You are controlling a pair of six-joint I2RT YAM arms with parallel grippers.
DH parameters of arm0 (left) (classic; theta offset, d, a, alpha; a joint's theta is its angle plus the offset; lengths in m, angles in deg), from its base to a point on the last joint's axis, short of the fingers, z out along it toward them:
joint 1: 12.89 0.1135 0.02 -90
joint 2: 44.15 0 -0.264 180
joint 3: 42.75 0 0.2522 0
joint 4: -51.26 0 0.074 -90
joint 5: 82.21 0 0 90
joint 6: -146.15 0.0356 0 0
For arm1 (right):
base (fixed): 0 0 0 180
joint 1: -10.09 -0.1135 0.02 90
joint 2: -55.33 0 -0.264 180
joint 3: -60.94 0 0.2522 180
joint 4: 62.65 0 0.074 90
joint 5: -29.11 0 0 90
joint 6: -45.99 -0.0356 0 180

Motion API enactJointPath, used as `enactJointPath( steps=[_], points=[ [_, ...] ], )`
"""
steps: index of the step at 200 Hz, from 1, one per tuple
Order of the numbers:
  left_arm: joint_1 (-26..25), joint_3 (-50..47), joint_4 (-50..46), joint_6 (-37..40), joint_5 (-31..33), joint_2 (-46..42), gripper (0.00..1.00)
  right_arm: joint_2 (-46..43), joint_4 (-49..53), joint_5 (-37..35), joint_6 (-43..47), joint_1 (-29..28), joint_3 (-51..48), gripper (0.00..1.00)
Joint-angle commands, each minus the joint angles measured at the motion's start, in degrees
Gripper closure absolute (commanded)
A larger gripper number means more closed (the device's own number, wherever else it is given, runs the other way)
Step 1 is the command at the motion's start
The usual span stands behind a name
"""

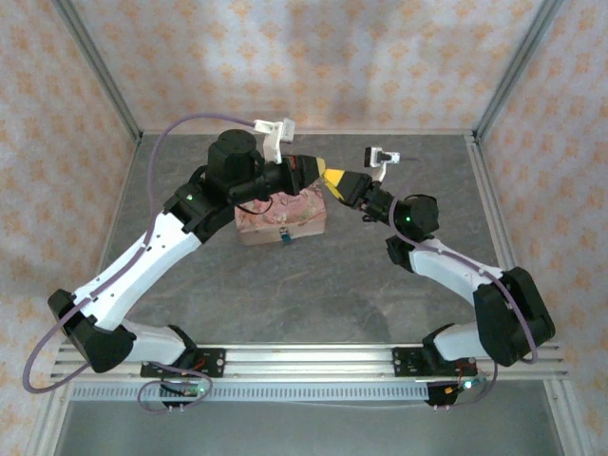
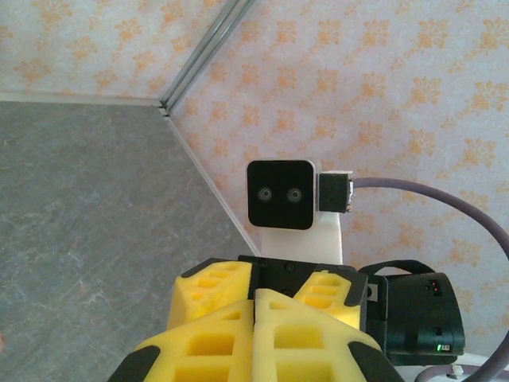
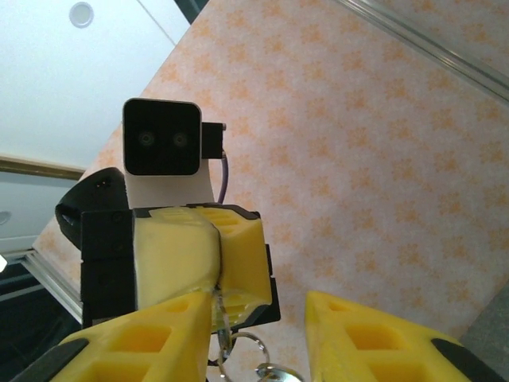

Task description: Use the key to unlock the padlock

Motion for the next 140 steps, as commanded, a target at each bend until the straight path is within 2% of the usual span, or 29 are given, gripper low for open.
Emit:
enactJointPath(
  steps=[1, 50, 67, 94, 140],
  points=[
    [0.30, 0.00, 1.20, -0.10, 0.12, -0.77, 1.00, -0.15, -4.54, 2.22, -0.45, -0.29, 2.21, 0.64],
    [0.71, 0.00, 1.12, 0.01, 1.34, -1.01, 1.00, -0.32, -4.92, 2.94, -0.98, -0.31, 2.04, 0.67],
    [0.87, -0.09, 1.09, -0.17, 1.82, -1.06, 1.00, -0.47, -4.94, 3.00, -0.89, -0.32, 1.86, 0.71],
    [0.98, -0.31, 1.47, -0.42, 2.35, -1.18, 1.00, -0.58, -4.94, 3.10, -0.80, -0.38, 1.77, 0.66],
    [0.96, -0.78, 2.04, -0.95, 2.59, -1.11, 1.00, -0.75, -4.94, 3.38, -0.55, -0.51, 2.07, 0.66]
  ],
)
